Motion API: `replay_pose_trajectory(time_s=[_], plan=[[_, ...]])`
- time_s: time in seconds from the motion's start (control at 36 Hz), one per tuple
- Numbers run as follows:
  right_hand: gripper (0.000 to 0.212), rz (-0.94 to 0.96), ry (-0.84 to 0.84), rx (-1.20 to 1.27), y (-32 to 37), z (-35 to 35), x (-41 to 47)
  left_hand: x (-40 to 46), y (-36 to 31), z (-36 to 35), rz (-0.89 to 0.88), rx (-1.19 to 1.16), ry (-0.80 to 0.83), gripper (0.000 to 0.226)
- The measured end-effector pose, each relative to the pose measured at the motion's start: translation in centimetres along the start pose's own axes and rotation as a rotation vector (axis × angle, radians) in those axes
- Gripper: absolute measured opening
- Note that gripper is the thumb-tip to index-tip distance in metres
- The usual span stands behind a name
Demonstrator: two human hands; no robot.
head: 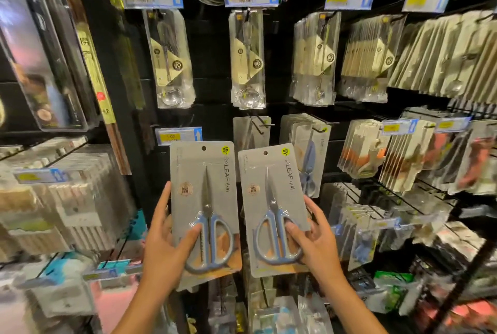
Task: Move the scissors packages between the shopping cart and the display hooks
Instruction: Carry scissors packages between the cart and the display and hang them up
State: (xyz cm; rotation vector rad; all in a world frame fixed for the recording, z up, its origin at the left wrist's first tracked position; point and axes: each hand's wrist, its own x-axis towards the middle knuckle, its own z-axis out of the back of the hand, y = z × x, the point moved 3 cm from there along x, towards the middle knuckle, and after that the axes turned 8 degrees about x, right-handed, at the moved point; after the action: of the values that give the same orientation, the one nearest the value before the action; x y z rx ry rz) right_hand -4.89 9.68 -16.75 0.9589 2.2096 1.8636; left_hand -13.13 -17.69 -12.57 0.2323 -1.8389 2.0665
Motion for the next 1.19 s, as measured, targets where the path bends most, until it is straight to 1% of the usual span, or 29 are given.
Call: replay_pose_trajectory(time_s=[0.17, 0.42, 0.64, 0.78, 1.08, 1.19], plan=[[0.059, 0.016, 0.005, 0.010, -0.5, 0.6, 3.9, 1.2, -0.3, -1.3, -0.014, 0.029, -0.042, 0.095], [0.062, 0.008, 0.039, 0.017, -1.4, 0.9, 7.9, 2.7, -0.7, -3.2, -0.042, -0.002, -0.102, 0.096], [0.062, 0.009, 0.092, 0.049, -2.2, 1.0, 9.1, 3.4, -0.7, -4.2, -0.063, 0.060, -0.133, 0.096], [0.068, 0.022, 0.107, 0.070, -2.5, 1.0, 9.7, 3.7, -0.5, -4.5, -0.072, 0.060, -0.147, 0.096], [0.068, 0.003, 0.122, 0.029, -5.1, 0.3, 11.8, 4.3, -0.7, -4.1, -0.087, 0.048, -0.166, 0.096], [0.068, 0.022, 0.138, -0.035, -5.3, -0.6, 12.6, 4.8, -1.0, -3.9, -0.088, 0.048, -0.167, 0.094]])
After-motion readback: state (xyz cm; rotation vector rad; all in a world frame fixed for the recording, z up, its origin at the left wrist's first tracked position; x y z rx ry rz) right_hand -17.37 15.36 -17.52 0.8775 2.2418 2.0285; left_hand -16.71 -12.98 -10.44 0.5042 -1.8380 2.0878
